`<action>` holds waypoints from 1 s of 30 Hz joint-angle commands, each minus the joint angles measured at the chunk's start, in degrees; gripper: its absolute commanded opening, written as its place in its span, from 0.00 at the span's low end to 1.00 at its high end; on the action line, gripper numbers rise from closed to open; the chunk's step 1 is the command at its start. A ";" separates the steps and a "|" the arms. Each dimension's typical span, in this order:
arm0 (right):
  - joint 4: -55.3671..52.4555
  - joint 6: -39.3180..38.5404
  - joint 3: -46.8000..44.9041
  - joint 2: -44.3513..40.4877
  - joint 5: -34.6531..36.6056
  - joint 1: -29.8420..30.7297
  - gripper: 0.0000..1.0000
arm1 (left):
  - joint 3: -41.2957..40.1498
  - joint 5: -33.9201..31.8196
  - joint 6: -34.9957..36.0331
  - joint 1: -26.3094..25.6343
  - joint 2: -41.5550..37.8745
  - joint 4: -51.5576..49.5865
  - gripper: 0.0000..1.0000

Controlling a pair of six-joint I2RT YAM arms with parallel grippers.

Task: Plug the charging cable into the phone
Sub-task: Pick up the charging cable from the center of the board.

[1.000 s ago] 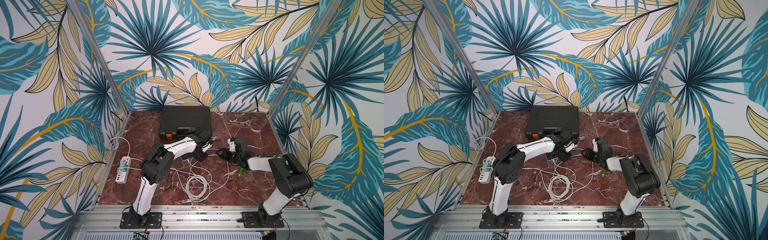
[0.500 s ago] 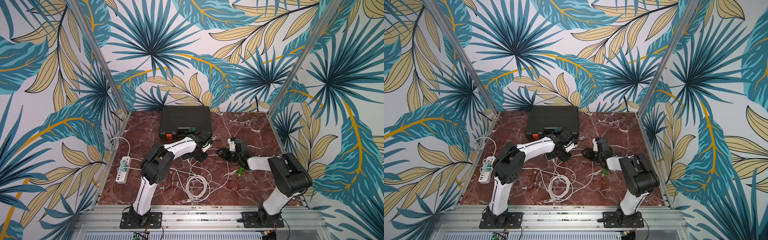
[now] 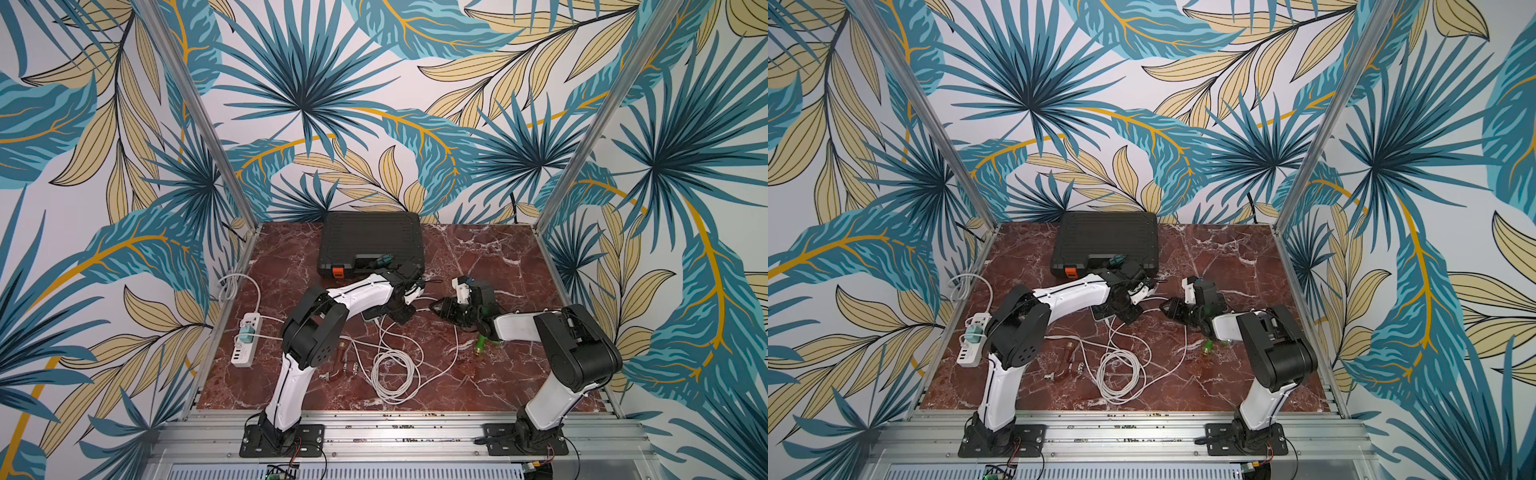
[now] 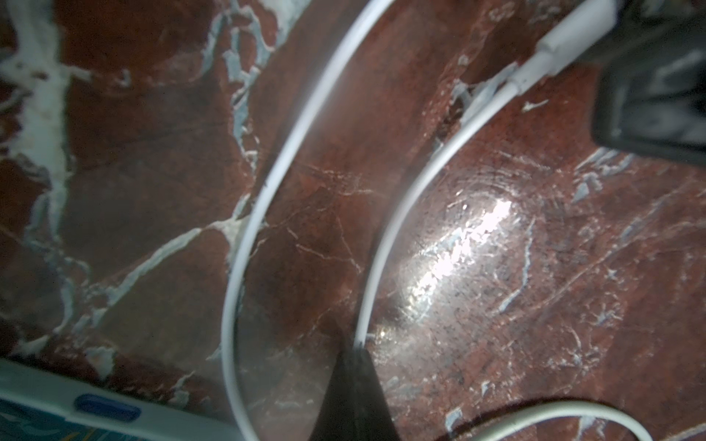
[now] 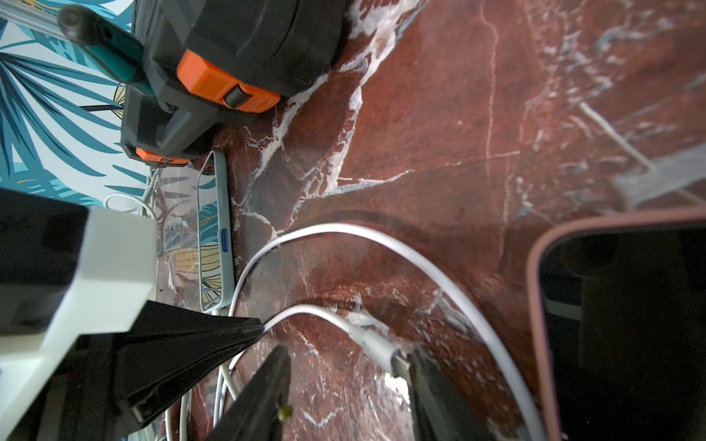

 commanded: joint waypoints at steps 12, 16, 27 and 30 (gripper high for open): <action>5.17 0.97 1.57 5.57 -1.60 0.13 0.53 | -2.78 5.01 0.61 -1.17 4.29 1.79 0.00; 6.97 2.30 1.86 6.85 -2.15 0.11 0.51 | -3.14 4.71 0.62 -1.17 4.23 1.96 0.00; 13.31 5.85 1.79 8.99 -2.24 0.14 0.38 | -3.91 5.20 0.38 -1.17 4.08 2.69 0.00; 14.68 6.17 1.97 9.93 -2.22 0.08 0.33 | -4.36 5.59 0.50 -1.25 3.83 3.25 0.00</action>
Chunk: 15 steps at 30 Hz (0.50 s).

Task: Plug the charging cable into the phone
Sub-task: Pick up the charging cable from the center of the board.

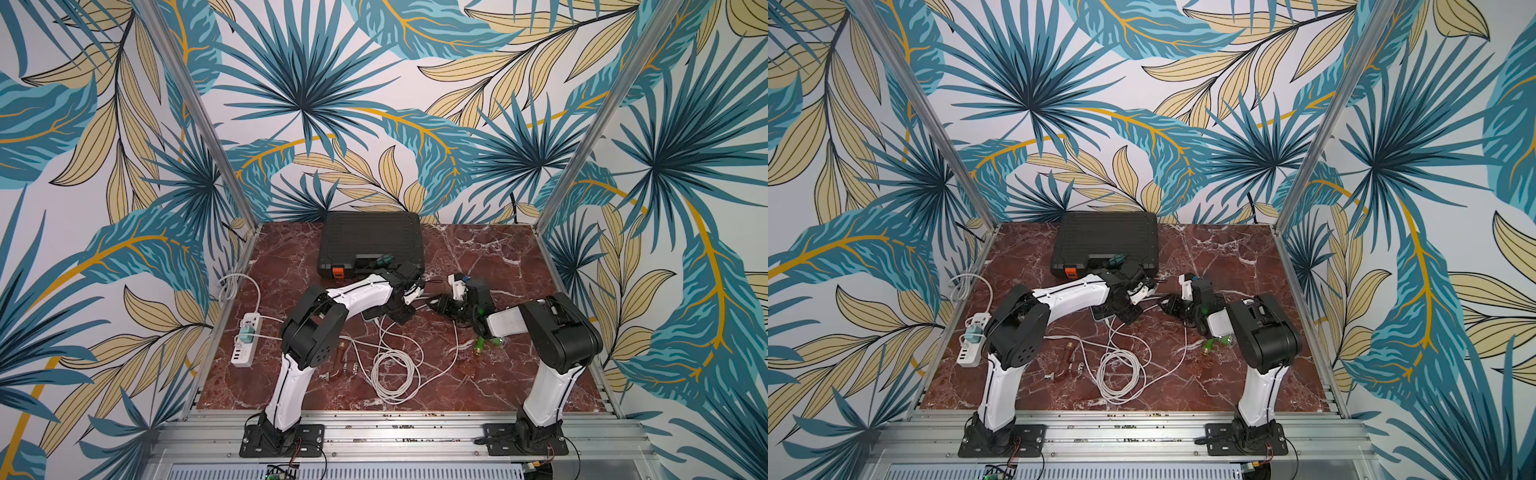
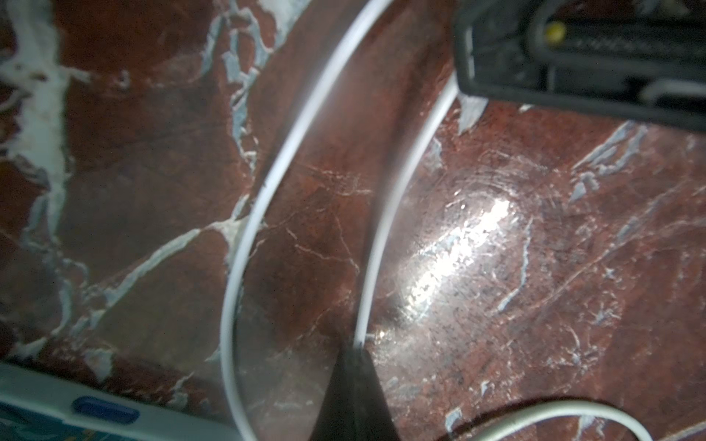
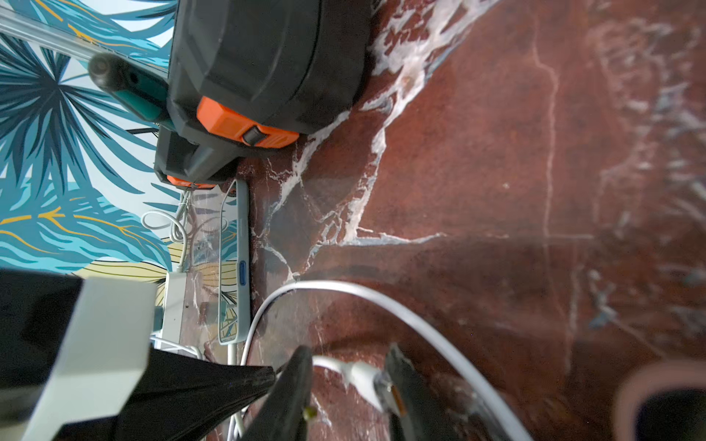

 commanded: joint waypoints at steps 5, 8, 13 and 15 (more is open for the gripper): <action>3.65 1.58 0.39 2.06 -0.42 0.13 0.25 | -3.88 5.29 0.38 -1.32 3.89 2.70 0.00; 4.66 1.45 0.44 2.10 -0.32 0.13 0.19 | -4.27 5.33 0.33 -1.32 3.54 3.03 0.00; 7.37 0.29 -0.51 2.10 -0.40 0.08 0.11 | -5.43 5.33 0.22 -1.32 1.73 4.50 0.00; 8.19 -0.48 -0.86 2.02 -0.41 0.11 0.07 | -5.45 5.17 0.16 -1.30 1.27 4.79 0.00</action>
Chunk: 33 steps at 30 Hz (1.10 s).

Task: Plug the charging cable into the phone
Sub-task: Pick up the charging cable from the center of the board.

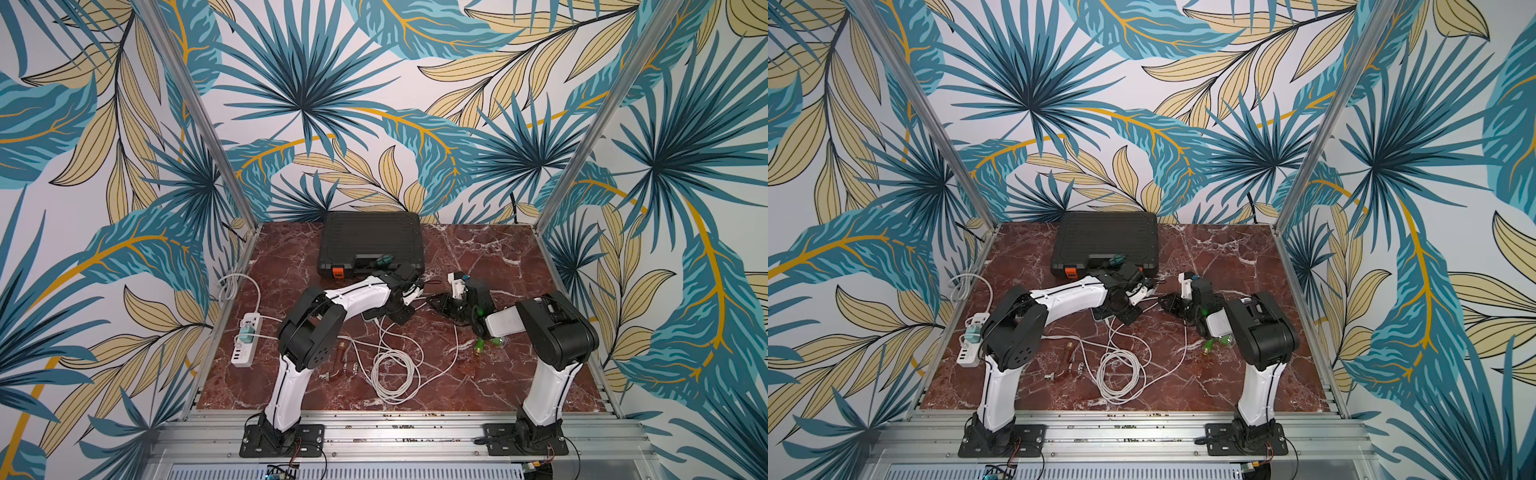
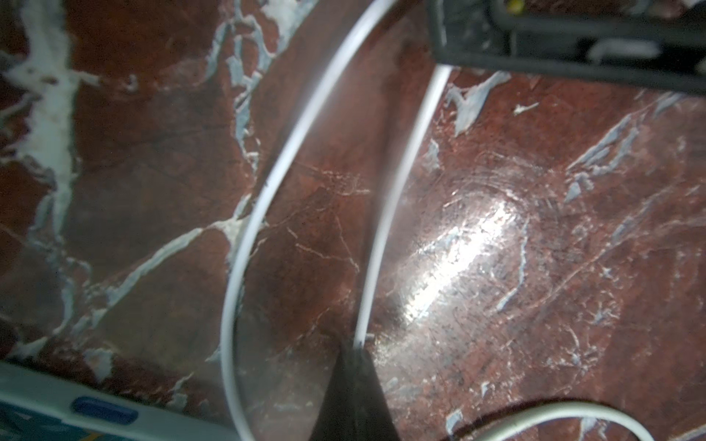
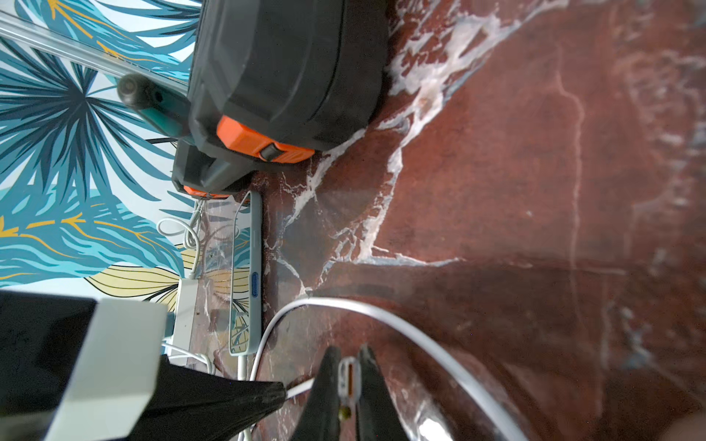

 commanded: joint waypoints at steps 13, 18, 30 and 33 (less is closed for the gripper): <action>1.81 -9.87 -5.32 -9.46 -1.06 -0.04 0.00 | -8.05 4.21 -4.06 -0.47 -12.51 9.27 0.50; -1.21 -12.29 -5.39 -16.63 -3.91 -0.04 0.00 | -9.75 6.88 -2.31 -0.47 -19.94 14.03 0.52; -3.55 -20.11 -9.68 -31.45 -12.44 -0.04 0.01 | -12.62 19.46 6.06 2.20 -29.35 17.96 0.51; -1.55 -21.48 -10.85 -32.87 -14.16 -0.02 0.01 | -13.00 28.13 6.12 3.84 -28.72 19.33 0.50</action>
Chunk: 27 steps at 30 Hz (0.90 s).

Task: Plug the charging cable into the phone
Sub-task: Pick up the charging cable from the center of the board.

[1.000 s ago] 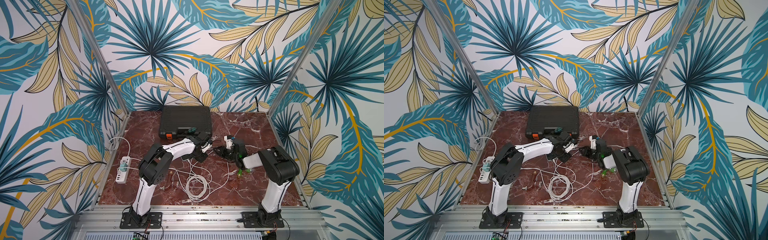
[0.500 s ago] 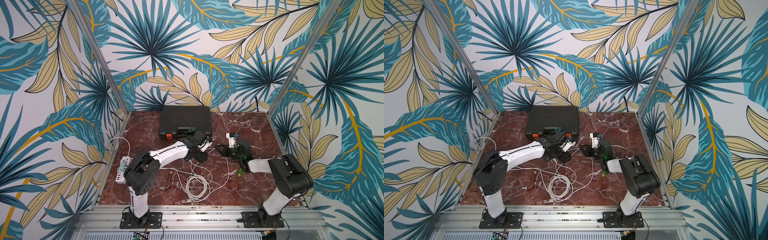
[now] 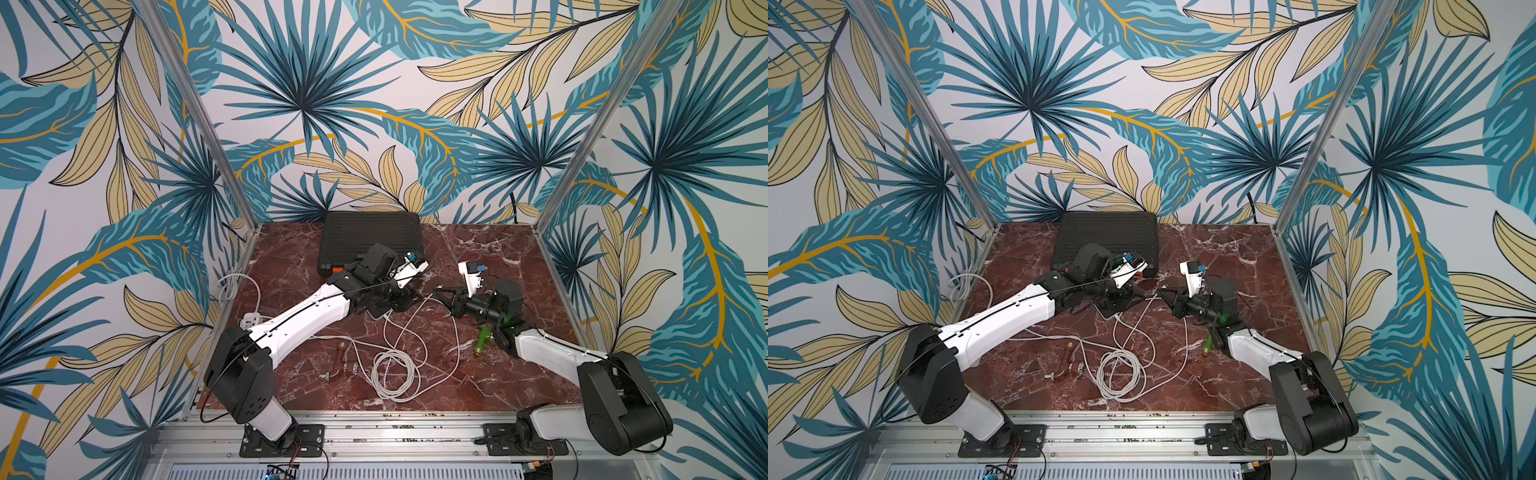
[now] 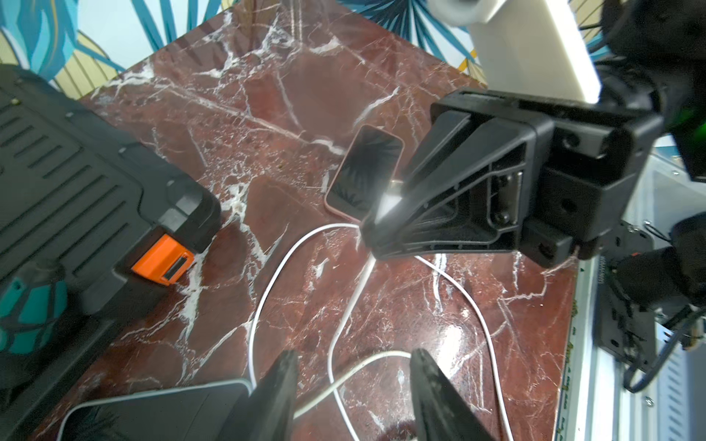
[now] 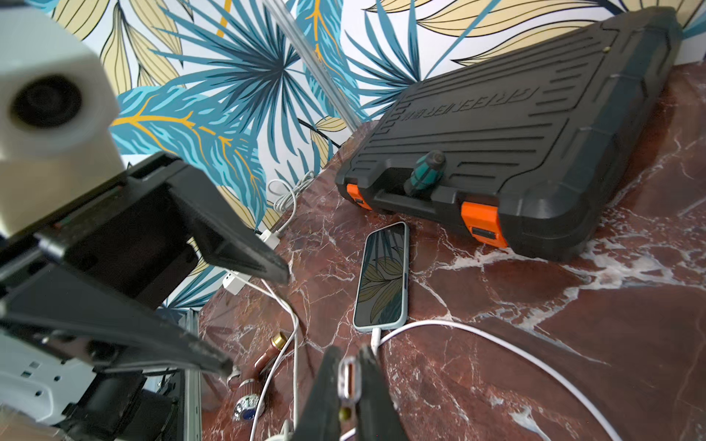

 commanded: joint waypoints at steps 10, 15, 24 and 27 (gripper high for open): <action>6.71 -3.85 -1.35 -0.84 -7.95 0.05 0.01 | -4.61 15.78 5.55 1.86 0.86 12.15 0.48; 8.63 -3.90 -1.41 0.04 -10.58 -0.02 0.01 | -4.51 15.69 6.12 1.90 2.40 14.12 0.48; 10.60 -3.67 -2.51 -0.30 -11.40 0.03 0.01 | -3.90 15.11 6.99 1.90 5.11 13.77 0.47; 11.22 -3.33 -2.58 0.14 -11.52 0.09 0.01 | -3.11 16.76 6.75 1.92 5.90 13.89 0.46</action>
